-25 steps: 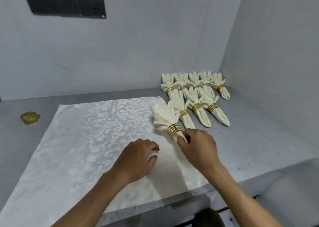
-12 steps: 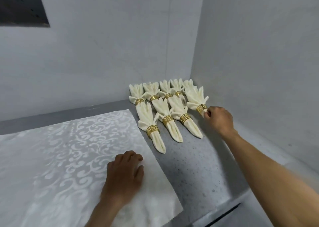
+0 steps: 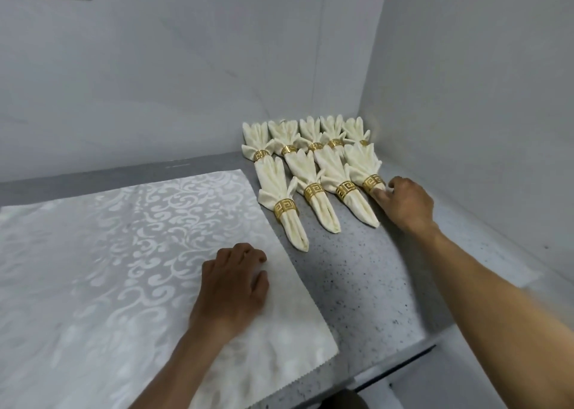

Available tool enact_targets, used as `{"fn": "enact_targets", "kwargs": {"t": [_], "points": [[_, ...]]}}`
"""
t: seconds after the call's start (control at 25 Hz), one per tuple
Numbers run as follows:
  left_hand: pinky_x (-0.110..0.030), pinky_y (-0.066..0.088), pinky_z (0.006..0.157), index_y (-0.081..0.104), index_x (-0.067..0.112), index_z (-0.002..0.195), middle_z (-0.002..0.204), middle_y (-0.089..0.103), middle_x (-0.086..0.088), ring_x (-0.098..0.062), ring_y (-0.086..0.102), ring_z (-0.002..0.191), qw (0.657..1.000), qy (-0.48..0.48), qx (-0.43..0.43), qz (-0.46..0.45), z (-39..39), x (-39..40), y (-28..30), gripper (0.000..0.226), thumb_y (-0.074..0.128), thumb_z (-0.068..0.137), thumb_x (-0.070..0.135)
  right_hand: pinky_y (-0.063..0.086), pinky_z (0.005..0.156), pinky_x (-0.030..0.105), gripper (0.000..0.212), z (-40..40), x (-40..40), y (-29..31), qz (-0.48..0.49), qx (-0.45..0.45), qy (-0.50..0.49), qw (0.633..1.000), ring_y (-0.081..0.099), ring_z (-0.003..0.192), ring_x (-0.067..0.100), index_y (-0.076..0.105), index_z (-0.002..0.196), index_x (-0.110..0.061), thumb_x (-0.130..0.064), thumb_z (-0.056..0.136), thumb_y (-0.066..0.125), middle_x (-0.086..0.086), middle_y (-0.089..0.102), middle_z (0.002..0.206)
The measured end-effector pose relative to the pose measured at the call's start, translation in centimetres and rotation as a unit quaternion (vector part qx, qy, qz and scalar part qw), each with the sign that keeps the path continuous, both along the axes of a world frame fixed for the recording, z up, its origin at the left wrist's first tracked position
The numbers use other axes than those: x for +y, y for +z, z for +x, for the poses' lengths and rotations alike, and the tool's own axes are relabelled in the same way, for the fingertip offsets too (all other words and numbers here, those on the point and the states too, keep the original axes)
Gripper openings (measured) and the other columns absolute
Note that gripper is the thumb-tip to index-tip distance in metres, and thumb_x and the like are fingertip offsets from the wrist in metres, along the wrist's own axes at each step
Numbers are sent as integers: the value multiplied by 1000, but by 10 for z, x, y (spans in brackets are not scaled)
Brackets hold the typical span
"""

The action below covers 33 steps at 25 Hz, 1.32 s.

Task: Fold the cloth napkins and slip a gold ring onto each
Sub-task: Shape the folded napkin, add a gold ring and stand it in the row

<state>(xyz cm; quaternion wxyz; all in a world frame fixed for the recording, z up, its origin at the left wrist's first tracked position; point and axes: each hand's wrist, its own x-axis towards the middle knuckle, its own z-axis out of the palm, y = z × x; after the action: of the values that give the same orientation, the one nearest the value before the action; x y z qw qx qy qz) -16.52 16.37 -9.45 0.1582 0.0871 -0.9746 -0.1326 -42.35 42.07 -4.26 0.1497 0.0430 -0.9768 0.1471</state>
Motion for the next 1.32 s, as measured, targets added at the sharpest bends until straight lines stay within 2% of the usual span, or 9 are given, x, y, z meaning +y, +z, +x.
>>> {"fn": "enact_targets", "kwargs": {"t": [0.2, 0.28, 0.4, 0.48, 0.6, 0.8, 0.92, 1.12, 1.32], "points": [[-30, 29, 88, 60, 29, 115, 123, 54, 12, -14, 48, 115, 994, -15, 8, 105, 0, 5, 10, 29, 46, 90, 35, 47, 63, 35, 15, 148, -57, -2, -84, 78, 172, 979, 53, 75, 13, 59, 92, -27, -35, 97, 47, -6, 62, 88], [-28, 37, 96, 65, 25, 110, 121, 59, 9, -12, 51, 114, 974, -23, 35, 220, 18, -5, 26, 30, 49, 86, 30, 49, 68, 30, 15, 222, -85, -12, -41, 38, 368, 928, 53, 78, 5, 63, 96, -33, -37, 96, 49, -14, 65, 95], [-22, 42, 93, 68, 29, 103, 108, 64, 22, 1, 54, 107, 977, -36, 59, 200, 98, -45, 42, 16, 59, 90, 27, 44, 81, 29, 26, 275, -108, -34, 33, -18, 554, 832, 53, 99, 4, 64, 108, -38, -51, 90, 52, -23, 59, 118], [-18, 41, 89, 66, 37, 95, 105, 61, 30, 5, 54, 105, 986, -34, -1, 164, 174, -86, 42, 9, 68, 87, 39, 41, 87, 30, 31, 278, -115, -41, 13, -62, 561, 825, 50, 107, 0, 65, 107, -40, -62, 88, 55, -27, 54, 121], [-17, 35, 98, 62, 45, 96, 123, 51, 35, 6, 46, 120, 987, -30, -87, 129, 256, -141, 33, 38, 70, 70, 71, 49, 78, 34, 23, 267, -124, -47, -58, -23, 556, 829, 59, 96, 2, 75, 93, -34, -53, 90, 62, -24, 63, 108], [-18, 47, 79, 63, 41, 86, 105, 60, 32, 2, 54, 100, 995, -9, -9, 102, 255, -155, 21, 44, 42, 81, 79, 46, 88, 25, 39, 277, -134, -32, 21, 9, 540, 841, 56, 105, 0, 70, 108, -35, -65, 89, 52, -25, 59, 119], [-23, 45, 65, 55, 39, 84, 80, 59, 22, 0, 54, 80, 998, 24, 14, 50, 247, -154, 24, 41, 30, 89, 71, 34, 94, 10, 44, 282, -121, -23, 41, -54, 542, 838, 48, 116, -5, 63, 123, -36, -58, 85, 59, -24, 54, 128], [-16, 36, 63, 46, 41, 102, 90, 51, 23, 1, 45, 87, 998, 1, -60, 4, 251, -146, 45, 13, 54, 92, 42, 50, 72, 23, 37, 259, -112, -27, 60, 6, 494, 867, 62, 93, 9, 68, 106, -29, -8, 76, 62, -15, 66, 109], [-28, 42, 65, 55, 36, 95, 89, 57, 18, -9, 52, 82, 984, 148, -93, -44, 260, -178, 50, 28, 57, 81, 12, 49, 54, 36, 30, 238, -123, -36, 95, 72, 420, 900, 62, 70, 25, 69, 93, -22, -2, 71, 71, -2, 67, 89]]}}
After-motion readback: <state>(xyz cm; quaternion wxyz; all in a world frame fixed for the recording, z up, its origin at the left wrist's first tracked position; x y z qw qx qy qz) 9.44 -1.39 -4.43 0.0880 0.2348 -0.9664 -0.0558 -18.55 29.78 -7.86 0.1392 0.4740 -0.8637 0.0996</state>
